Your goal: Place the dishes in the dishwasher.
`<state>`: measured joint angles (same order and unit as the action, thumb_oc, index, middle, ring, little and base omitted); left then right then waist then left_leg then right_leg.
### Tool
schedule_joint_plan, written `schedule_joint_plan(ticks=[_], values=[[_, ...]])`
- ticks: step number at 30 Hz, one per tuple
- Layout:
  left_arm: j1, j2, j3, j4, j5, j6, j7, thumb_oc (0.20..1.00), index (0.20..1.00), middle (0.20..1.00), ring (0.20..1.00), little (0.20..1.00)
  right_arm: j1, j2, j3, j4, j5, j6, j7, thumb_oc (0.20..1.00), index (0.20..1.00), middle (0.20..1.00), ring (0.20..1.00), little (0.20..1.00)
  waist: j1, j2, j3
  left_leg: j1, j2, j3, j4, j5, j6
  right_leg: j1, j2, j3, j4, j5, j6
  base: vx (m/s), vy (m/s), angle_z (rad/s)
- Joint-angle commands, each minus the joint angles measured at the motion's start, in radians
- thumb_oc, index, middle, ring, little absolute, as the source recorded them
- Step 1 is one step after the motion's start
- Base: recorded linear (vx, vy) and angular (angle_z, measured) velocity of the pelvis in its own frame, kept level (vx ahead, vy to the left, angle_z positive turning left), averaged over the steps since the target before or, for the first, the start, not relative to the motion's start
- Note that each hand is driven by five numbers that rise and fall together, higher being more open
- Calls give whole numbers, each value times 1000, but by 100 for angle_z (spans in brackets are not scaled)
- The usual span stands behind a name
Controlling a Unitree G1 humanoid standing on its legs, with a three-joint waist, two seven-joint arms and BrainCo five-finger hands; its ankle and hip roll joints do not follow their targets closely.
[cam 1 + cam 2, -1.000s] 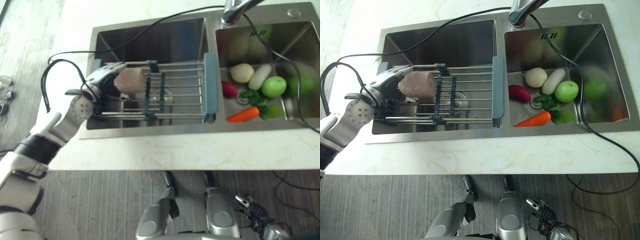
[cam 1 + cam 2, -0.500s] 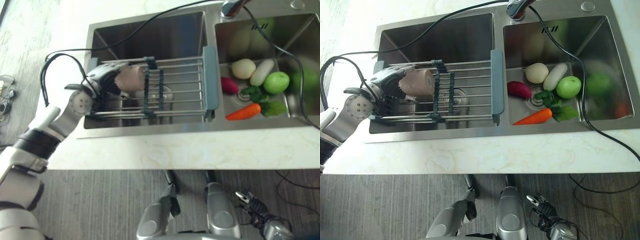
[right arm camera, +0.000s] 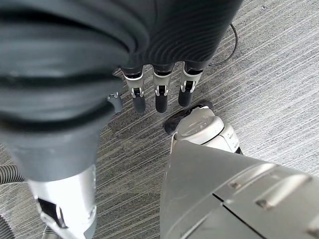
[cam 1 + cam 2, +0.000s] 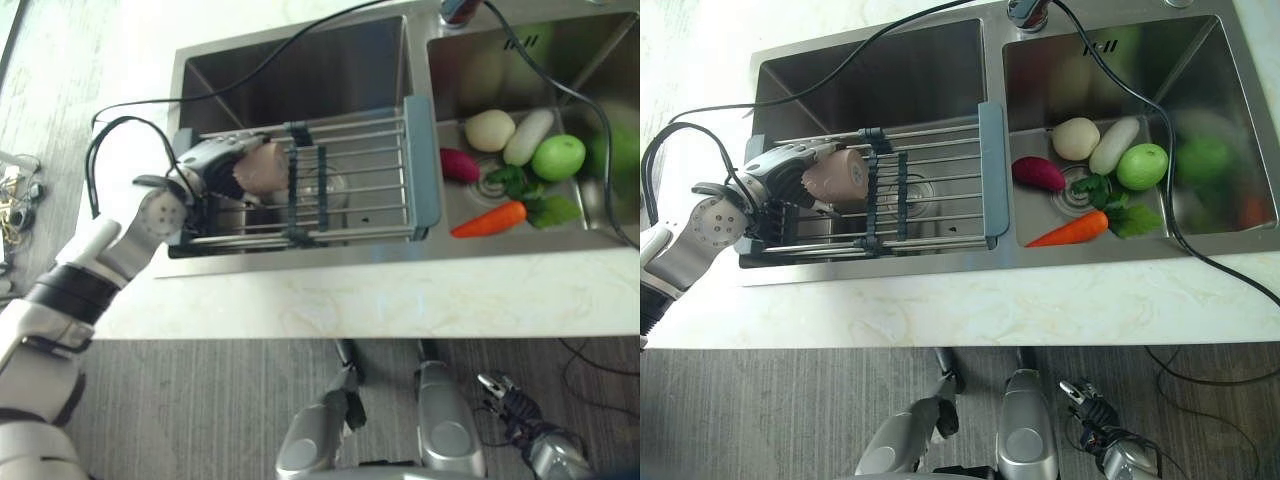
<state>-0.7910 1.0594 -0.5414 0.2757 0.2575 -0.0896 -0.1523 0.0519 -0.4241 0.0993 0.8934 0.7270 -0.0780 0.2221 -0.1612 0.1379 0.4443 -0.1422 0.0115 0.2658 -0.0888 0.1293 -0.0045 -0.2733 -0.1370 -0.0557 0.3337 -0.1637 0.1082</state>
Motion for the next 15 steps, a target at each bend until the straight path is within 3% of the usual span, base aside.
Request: schedule_joint_plan(ticks=[1,7,8,10,15], values=[[46,17,8,-12,28,5,-42,1000,1000,1000,1000,1000,12,-21,-32,-19,15,-18,0,1000,1000,1000,1000,1000,-16,-30,-7,-64,18,-27,267,-226,-44,-3,-73,-46,-200,163,64,0,0,0],[42,18,2,17,40,51,-21,1000,1000,1000,1000,1000,12,-21,-31,-25,13,-20,-5,1000,1000,1000,1000,1000,-18,-29,-5,-66,20,-21,264,-225,-44,-9,-75,-46,-199,163,66,0,0,0],[48,14,5,17,44,118,-78,1000,1000,1000,1000,1000,10,-20,-31,-29,12,-17,-11,1000,1000,1000,1000,1000,-16,-28,-4,-69,19,-23,267,-226,-44,-12,-75,-47,-196,163,65,0,0,0],[71,1,7,34,51,185,-116,1000,1000,1000,1000,1000,6,-19,-32,-32,11,-15,-15,1000,1000,1000,1000,1000,-16,-28,-2,-71,19,-27,271,-227,-44,-13,-77,-47,-194,164,66,0,0,0],[67,-13,-10,133,57,226,-82,1000,1000,1000,1000,1000,-5,-28,-23,-50,11,-17,-13,1000,1000,1000,1000,1000,-25,-32,3,-75,24,-19,268,-225,-42,-24,-74,-40,-192,164,67,-3,3,-1]])
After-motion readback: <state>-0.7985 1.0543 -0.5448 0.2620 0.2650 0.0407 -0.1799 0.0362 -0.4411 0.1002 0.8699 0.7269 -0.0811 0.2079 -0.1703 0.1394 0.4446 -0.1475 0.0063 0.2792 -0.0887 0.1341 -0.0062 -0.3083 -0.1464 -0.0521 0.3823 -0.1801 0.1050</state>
